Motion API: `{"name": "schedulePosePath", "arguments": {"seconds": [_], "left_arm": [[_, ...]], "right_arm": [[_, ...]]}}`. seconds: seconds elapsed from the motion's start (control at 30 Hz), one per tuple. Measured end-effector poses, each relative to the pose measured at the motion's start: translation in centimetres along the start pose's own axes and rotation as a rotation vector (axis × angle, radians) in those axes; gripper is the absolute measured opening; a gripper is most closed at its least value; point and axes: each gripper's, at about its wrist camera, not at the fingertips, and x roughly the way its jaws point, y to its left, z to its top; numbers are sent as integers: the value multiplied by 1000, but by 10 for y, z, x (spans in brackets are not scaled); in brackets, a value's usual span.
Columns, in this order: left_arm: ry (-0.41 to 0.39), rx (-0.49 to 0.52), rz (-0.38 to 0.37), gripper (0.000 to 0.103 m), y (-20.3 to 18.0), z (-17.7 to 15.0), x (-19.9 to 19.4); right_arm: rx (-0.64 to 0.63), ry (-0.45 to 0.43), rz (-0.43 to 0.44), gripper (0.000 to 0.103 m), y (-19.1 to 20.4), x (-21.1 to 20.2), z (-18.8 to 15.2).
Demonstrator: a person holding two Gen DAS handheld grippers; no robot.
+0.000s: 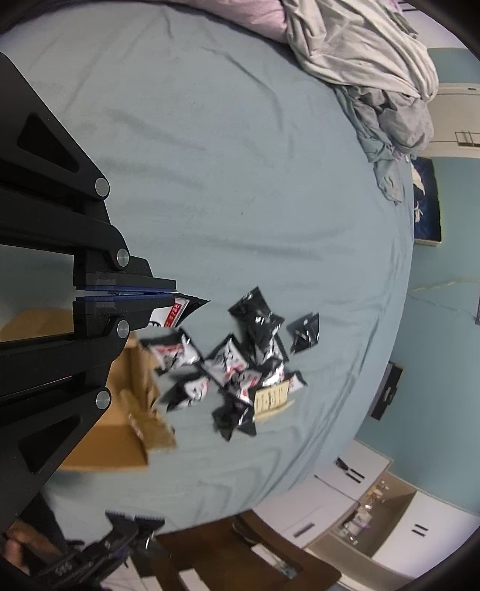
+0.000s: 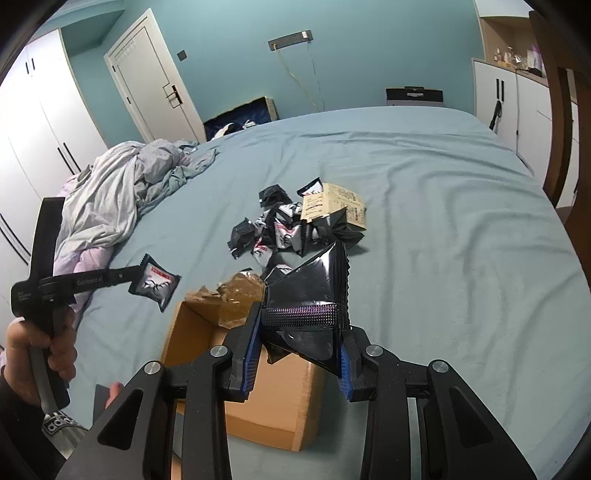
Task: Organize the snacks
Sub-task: 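Drop the packets into the cardboard box from both grippers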
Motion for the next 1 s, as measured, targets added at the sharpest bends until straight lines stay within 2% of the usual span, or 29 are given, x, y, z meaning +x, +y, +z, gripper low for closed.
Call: {"name": "schedulePosePath", "arguments": {"seconds": [0.13, 0.27, 0.33, 0.43, 0.47, 0.53, 0.57, 0.63, 0.7, 0.8, 0.87, 1.0], "left_arm": [[-42, 31, -65, 0, -14, -10, -24], [-32, 153, -122, 0, -46, -29, -33], [-2, 211, -123, 1, -62, -39, -26], [33, 287, -67, 2, -82, -49, -7], [45, 304, -40, 7, -86, -51, 1], [77, 327, -14, 26, -92, -54, 12], [75, 334, 0, 48, -94, -55, 14], [51, 340, 27, 76, -94, -55, 11], [14, 342, 56, 81, -93, -53, 5], [-14, 326, 119, 83, -85, -48, 1], [-18, 311, 170, 83, -79, -45, 3], [2, 271, 212, 83, -65, -40, 9]], "right_arm": [[-14, 26, 10, 32, 2, 6, -2], [-34, 53, 9, 33, 6, 15, -1], [-41, 69, 6, 33, 7, 20, 0], [-48, 87, 6, 32, 10, 26, 2], [-53, 91, 5, 33, 12, 28, 2], [-67, 97, 0, 33, 15, 30, 2], [-74, 99, 0, 33, 17, 31, 2], [-83, 106, 2, 33, 19, 33, 1], [-94, 120, 2, 33, 22, 37, 1], [-108, 138, 6, 33, 26, 42, -1], [-118, 152, 18, 33, 30, 46, -1], [-162, 184, 36, 35, 44, 56, -3]]}}
